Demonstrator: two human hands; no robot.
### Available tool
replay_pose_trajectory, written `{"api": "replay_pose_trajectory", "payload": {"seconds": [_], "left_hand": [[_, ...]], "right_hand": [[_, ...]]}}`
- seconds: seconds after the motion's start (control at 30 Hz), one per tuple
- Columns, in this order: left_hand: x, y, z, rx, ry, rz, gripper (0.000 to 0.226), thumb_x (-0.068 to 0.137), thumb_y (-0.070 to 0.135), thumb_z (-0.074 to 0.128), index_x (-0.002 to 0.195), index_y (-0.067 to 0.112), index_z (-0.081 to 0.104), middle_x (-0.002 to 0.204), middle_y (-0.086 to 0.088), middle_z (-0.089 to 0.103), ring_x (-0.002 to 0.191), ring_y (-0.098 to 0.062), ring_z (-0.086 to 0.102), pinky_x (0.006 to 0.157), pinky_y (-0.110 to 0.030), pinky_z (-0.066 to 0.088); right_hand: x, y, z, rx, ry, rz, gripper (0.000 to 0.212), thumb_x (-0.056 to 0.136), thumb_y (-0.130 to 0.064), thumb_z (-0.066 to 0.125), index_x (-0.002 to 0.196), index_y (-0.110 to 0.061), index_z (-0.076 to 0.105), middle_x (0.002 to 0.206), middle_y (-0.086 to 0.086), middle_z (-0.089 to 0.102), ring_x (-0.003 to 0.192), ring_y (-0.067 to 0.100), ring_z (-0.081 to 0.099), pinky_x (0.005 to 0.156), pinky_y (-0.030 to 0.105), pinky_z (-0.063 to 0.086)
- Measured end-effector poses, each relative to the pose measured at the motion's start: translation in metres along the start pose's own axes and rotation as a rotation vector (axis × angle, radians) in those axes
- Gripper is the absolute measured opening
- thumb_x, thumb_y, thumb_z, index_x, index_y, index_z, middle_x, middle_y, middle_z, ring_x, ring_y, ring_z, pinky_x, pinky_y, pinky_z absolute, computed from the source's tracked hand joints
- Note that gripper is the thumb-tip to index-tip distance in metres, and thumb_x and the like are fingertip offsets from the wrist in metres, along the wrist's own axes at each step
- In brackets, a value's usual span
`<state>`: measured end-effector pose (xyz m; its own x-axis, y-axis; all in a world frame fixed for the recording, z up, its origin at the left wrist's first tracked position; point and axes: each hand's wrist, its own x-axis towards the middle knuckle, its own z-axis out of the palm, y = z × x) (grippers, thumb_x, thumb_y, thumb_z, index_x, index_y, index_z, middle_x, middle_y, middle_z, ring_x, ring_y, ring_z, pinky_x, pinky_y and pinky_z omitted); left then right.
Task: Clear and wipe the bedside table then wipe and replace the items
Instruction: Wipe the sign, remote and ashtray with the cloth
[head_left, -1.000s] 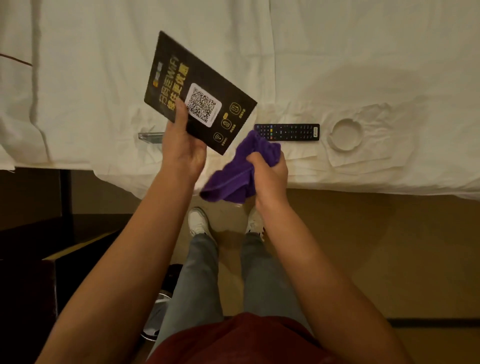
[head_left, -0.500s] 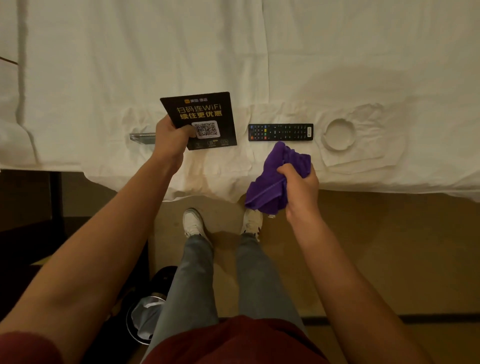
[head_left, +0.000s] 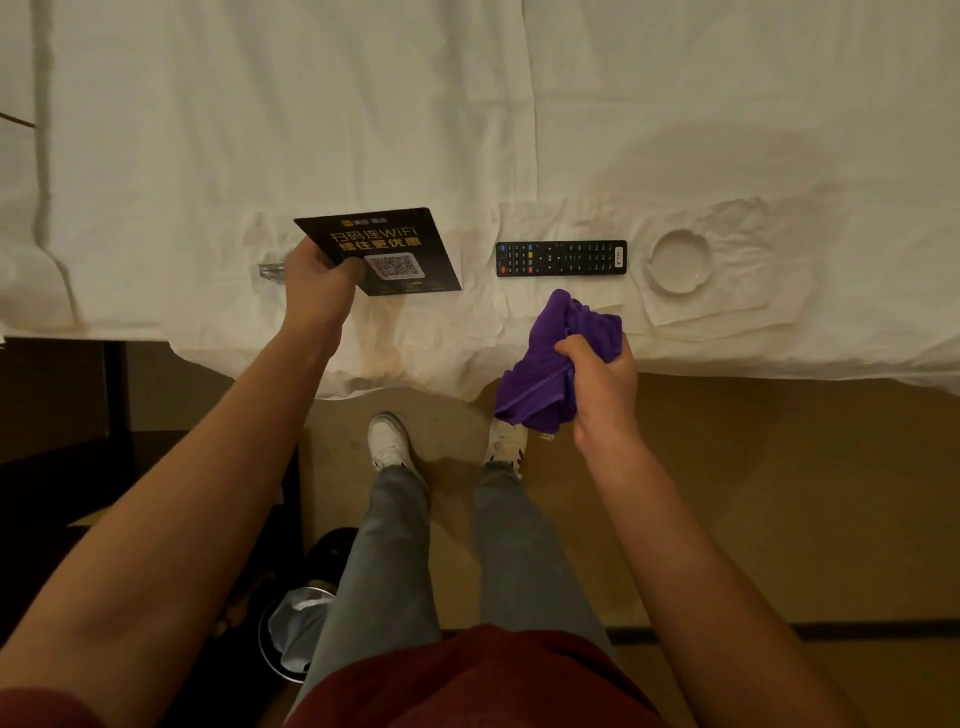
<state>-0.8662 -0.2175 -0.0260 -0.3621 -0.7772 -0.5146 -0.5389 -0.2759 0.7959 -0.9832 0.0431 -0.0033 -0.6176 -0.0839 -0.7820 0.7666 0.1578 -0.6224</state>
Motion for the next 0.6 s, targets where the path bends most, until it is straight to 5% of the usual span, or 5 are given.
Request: {"api": "replay_pose_trajectory", "payload": {"seconds": [0.2,0.4,0.6], "left_hand": [[-0.013,0.013,-0.008,-0.024,0.015,0.051,0.038,0.069,0.012,0.067,0.104,0.026,0.062,0.105,0.001,0.071,0.110,-0.023,0.067,0.098,-0.048,0.056],[-0.029,0.026,-0.025,-0.090,0.018,0.148,0.051,0.072,0.018,0.062,0.123,0.019,0.058,0.103,0.002,0.066,0.103,-0.013,0.063,0.079,-0.018,0.052],[-0.054,0.035,-0.021,0.055,0.139,0.299,0.049,0.084,0.028,0.067,0.131,0.020,0.055,0.132,0.005,0.063,0.127,-0.004,0.055,0.114,-0.038,0.043]], "right_hand": [[0.001,-0.002,0.000,-0.004,0.010,-0.014,0.039,0.081,-0.010,0.077,0.104,-0.037,0.062,0.108,0.000,0.069,0.092,0.018,0.072,0.063,0.022,0.058],[0.000,-0.004,-0.003,0.018,-0.002,-0.013,0.039,0.081,-0.009,0.076,0.106,-0.035,0.063,0.108,0.000,0.069,0.092,0.019,0.072,0.064,0.023,0.058],[0.001,-0.012,-0.009,0.027,-0.026,-0.033,0.041,0.079,-0.009,0.078,0.109,-0.033,0.064,0.108,-0.002,0.070,0.090,0.015,0.073,0.064,0.021,0.058]]}}
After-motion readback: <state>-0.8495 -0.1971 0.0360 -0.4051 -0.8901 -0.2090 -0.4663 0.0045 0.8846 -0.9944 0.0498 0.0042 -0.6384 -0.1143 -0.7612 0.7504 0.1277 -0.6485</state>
